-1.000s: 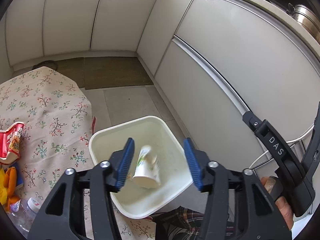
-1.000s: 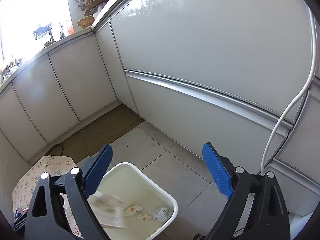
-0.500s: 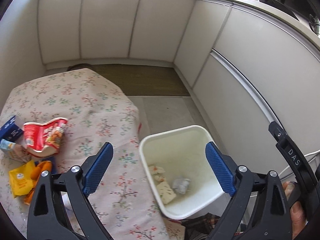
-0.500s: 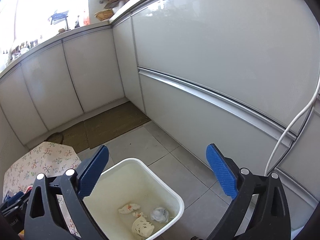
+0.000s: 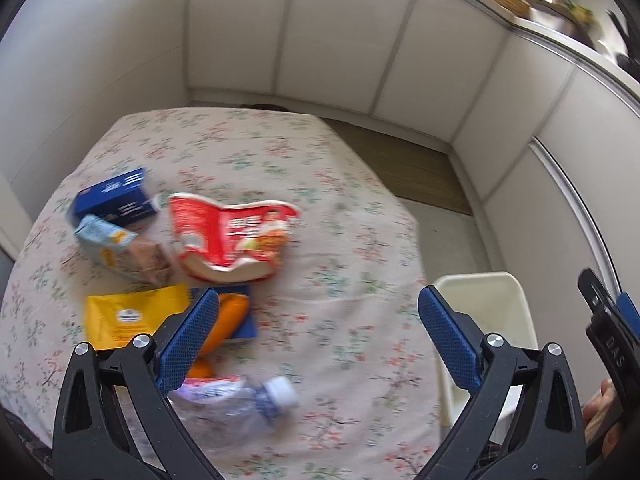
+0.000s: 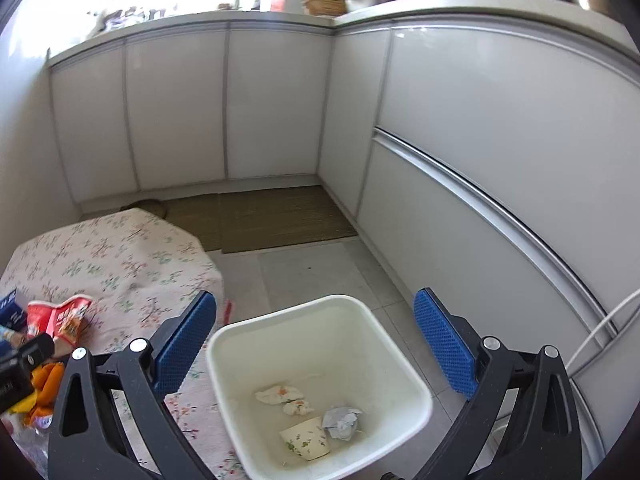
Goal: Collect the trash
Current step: 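Grasp the light blue milk carton upright with the left gripper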
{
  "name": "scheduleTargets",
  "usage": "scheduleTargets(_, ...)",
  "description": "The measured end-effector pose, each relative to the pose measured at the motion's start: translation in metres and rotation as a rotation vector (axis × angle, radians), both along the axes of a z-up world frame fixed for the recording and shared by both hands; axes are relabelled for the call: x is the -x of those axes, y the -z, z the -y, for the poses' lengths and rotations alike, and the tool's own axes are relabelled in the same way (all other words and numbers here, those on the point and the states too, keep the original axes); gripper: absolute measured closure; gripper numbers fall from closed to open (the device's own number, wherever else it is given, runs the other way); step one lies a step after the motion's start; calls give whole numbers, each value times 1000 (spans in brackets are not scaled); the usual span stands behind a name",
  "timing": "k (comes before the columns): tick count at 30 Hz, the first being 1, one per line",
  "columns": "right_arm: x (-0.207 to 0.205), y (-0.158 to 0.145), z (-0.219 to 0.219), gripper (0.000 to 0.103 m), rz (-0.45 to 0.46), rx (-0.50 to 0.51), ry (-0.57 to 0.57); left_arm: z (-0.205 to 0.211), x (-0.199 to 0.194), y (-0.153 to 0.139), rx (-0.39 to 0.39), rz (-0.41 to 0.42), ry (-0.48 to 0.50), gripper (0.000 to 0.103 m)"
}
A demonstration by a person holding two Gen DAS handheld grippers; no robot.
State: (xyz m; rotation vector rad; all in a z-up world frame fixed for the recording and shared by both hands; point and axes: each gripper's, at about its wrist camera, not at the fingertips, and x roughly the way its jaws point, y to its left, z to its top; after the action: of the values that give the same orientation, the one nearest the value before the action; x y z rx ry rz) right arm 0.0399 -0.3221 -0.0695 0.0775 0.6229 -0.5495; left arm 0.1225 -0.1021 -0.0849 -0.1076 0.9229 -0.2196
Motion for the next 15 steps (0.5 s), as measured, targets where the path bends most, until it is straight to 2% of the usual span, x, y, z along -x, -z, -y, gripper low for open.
scheduleTargets(3, -12, 4, -22, 7, -28, 16, -57, -35, -14, 6, 9, -28, -95, 7)
scheduleTargets(6, -23, 8, -41, 7, -54, 38, -104, -73, -31, 17, 22, -90, -225, 7)
scheduleTargets(11, -36, 16, -64, 7, -90, 58, -169, -136, -62, 44, 107, -213, -460, 7)
scheduleTargets(15, -44, 21, -73, 7, -110, 28, -220, -163, -81, 61, 154, -278, -546, 9)
